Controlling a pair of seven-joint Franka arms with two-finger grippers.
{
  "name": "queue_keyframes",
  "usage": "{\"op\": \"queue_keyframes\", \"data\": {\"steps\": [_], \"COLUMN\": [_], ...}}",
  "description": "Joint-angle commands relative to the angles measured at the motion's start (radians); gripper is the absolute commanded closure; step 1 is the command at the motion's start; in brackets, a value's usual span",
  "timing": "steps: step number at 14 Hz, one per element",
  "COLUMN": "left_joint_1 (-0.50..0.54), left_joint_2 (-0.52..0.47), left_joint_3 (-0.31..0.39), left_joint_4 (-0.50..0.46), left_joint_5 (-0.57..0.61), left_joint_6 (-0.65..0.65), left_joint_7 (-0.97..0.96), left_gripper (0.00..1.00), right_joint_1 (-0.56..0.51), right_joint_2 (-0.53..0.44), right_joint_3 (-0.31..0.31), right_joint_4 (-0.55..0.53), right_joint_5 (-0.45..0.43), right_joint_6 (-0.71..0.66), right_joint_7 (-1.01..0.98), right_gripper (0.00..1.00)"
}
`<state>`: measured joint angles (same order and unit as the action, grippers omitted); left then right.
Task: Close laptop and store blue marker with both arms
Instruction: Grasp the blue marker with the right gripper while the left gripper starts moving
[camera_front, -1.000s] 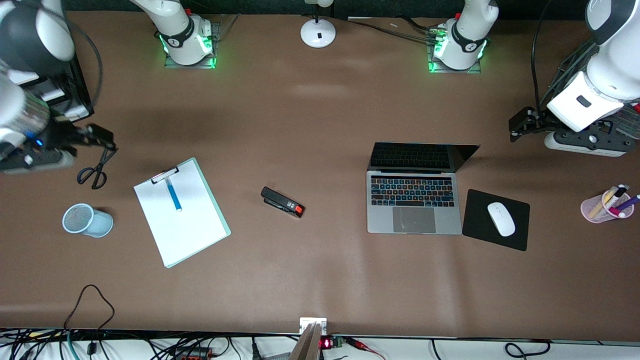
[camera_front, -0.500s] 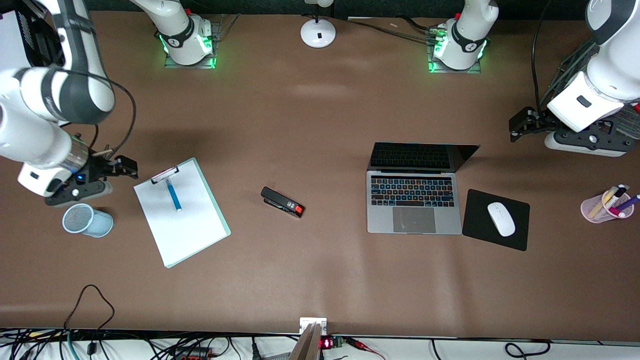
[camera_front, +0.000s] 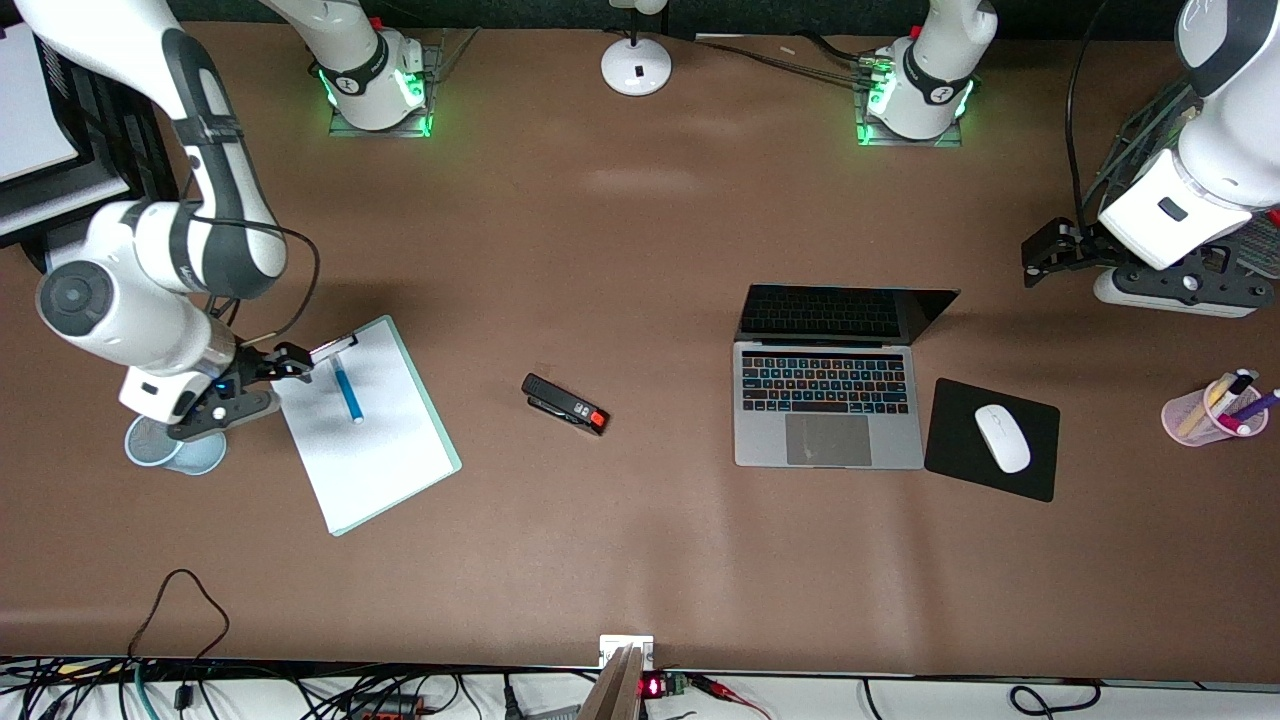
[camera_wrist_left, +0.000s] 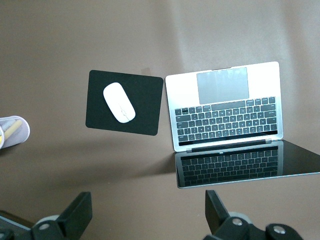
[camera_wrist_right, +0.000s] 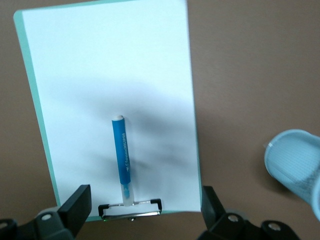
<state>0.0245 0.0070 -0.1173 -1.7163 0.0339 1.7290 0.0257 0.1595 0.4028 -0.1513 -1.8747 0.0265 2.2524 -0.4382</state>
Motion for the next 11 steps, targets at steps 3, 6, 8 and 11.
{"op": "queue_keyframes", "data": {"steps": [3,6,8,11], "left_joint_1": [0.009,0.006,0.006,0.005], "left_joint_2": [0.019,0.047,0.062,0.065], "left_joint_3": [0.002,-0.001,-0.002,-0.009], "left_joint_4": [0.020,0.020,0.029,0.047], "left_joint_5": [-0.002,-0.002,-0.002,-0.006], "left_joint_6": [-0.020,-0.025,-0.052,-0.124], "left_joint_7": [0.011,0.016,0.014,0.013], "left_gripper": [0.00,0.51,0.87,1.00], "right_joint_1": [0.003,0.003,0.003,0.003], "right_joint_2": [0.063,0.097,0.122,0.148], "right_joint_3": [0.009,0.025,0.032,0.058], "right_joint_4": [-0.001,-0.001,-0.001,0.000], "right_joint_5": [0.013,0.015,0.013,0.015], "right_joint_6": [0.045,0.071,0.097,0.128], "right_joint_7": [-0.105,-0.109,-0.109,-0.108], "right_gripper": [0.14,0.31,0.35,0.44]}}
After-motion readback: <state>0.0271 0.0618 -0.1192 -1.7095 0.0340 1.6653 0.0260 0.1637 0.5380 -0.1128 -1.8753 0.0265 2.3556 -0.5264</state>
